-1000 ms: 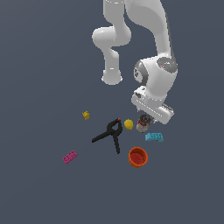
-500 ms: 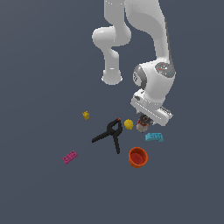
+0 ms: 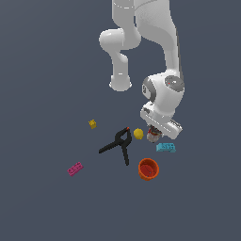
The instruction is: Pick up a designated object from a clutter of objects.
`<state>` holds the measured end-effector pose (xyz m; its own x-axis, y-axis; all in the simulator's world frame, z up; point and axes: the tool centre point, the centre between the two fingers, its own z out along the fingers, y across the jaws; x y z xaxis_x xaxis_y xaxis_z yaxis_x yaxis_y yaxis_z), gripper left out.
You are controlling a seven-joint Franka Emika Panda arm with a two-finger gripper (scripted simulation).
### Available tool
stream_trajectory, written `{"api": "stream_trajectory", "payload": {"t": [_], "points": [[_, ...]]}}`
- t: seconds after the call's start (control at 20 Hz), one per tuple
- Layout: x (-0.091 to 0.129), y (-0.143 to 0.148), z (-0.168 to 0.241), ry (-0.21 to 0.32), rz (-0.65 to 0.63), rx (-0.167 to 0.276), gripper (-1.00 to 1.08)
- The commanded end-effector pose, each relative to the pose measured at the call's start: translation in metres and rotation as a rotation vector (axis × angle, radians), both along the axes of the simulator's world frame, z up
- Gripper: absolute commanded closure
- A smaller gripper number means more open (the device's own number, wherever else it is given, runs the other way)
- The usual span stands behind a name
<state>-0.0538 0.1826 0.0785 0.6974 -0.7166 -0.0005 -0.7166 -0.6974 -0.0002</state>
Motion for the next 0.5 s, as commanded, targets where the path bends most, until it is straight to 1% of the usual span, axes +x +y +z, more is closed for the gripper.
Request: {"api": "stream_trajectory", "payload": {"t": [0.0,0.45], "points": [[0.0001,-0.0002,-0.0012,0.000,0.000,0.000,1.08],[0.0006,0.0004,0.0000,-0.002,0.000,0.000,1.08]]}}
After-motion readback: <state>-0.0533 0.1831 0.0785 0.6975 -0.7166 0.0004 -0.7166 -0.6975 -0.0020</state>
